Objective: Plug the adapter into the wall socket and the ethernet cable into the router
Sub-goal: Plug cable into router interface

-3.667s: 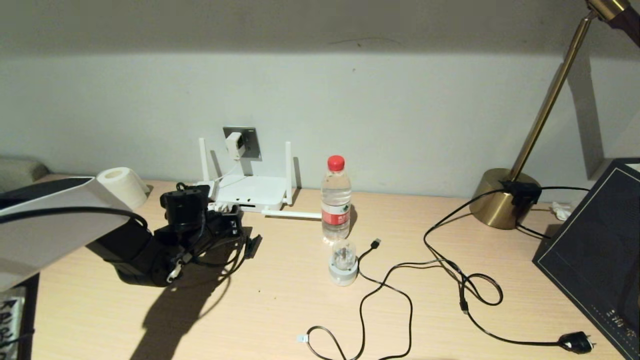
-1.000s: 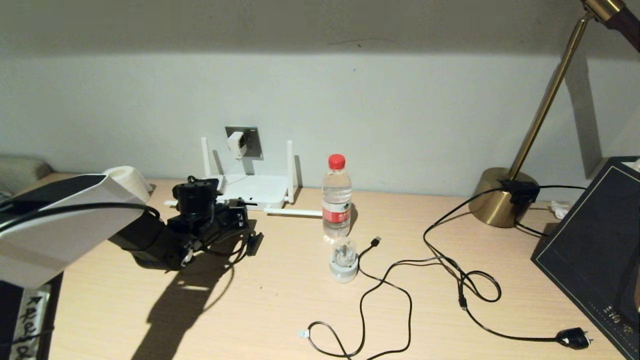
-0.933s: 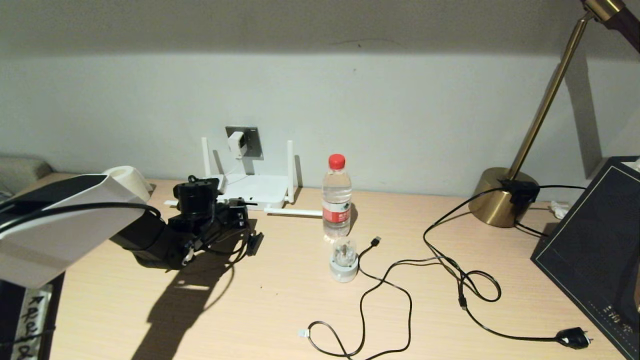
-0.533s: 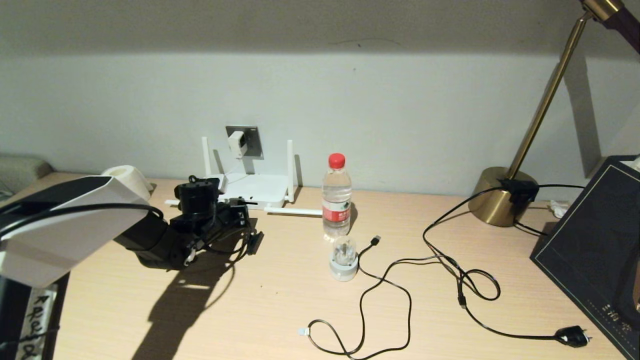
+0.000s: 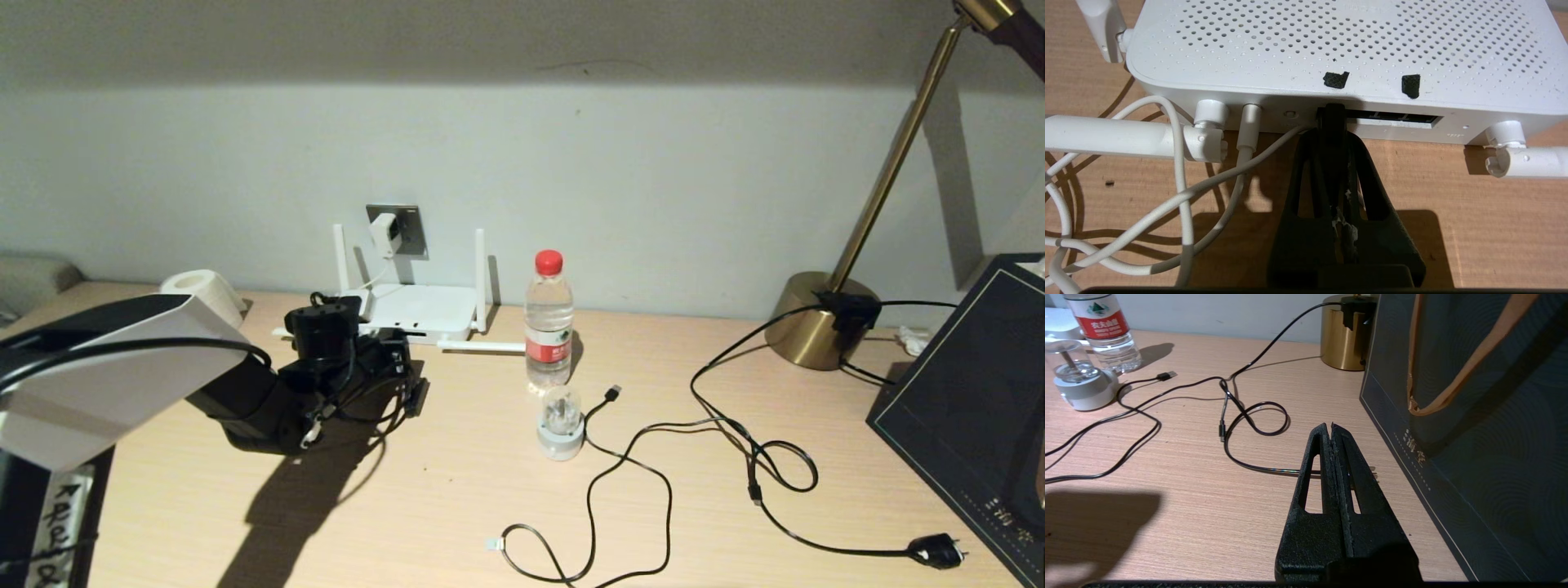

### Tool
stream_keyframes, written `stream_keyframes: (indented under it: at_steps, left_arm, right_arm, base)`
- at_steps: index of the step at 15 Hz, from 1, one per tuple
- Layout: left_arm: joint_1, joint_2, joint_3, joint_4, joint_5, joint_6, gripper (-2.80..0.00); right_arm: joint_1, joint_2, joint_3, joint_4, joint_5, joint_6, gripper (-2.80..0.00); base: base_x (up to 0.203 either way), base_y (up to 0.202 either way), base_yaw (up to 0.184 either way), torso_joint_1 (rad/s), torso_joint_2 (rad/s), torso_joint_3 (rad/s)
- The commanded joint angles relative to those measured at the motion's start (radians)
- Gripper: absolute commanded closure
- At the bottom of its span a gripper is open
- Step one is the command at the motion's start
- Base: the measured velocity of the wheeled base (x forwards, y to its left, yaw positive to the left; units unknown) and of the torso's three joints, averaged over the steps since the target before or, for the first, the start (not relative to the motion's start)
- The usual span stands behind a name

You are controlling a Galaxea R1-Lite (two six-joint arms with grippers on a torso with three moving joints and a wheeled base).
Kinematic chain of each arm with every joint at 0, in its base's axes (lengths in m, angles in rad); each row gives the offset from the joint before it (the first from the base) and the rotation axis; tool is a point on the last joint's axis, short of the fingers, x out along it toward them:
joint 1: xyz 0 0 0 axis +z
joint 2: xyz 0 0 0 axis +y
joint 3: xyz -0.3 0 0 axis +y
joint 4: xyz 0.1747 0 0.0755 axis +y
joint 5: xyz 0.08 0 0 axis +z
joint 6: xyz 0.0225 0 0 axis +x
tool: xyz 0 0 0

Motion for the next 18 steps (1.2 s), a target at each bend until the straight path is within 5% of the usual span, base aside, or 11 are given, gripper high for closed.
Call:
stream_keyframes:
  at_steps: [1, 7, 8, 9, 18]
  left_arm:
    - [-0.006, -0.029, 0.04, -0.003, 0.001, 0.0, 0.0]
    - [-0.016, -0.099, 0.124, -0.005, 0.0, 0.0, 0.0]
    - [-0.016, -0.097, 0.125, -0.005, 0.0, -0.001, -1.54]
    - [-0.016, -0.095, 0.124, -0.005, 0.0, -0.002, -2.8]
    - [-0.012, -0.062, 0.104, -0.052, -0.005, -0.005, -2.8]
  right_arm:
    - [0.0, 0.002, 0.035, -0.001, 0.0, 0.0, 0.0]
    - [0.0, 0.002, 0.035, -0.001, 0.0, 0.0, 0.0]
    - [0.0, 0.002, 0.035, -0.001, 0.0, 0.0, 0.0]
    - [0.0, 0.002, 0.035, -0.001, 0.0, 0.0, 0.0]
    - [0.0, 0.002, 0.035, -0.001, 0.0, 0.0, 0.0]
  base:
    - [0.0, 0.0, 0.0, 0.0, 0.0, 0.0]
    - [0.0, 0.0, 0.0, 0.0, 0.0, 0.0]
    - [0.0, 0.0, 0.0, 0.0, 0.0, 0.0]
    - [0.0, 0.0, 0.0, 0.0, 0.0, 0.0]
    - [0.0, 0.0, 0.0, 0.0, 0.0, 0.0]
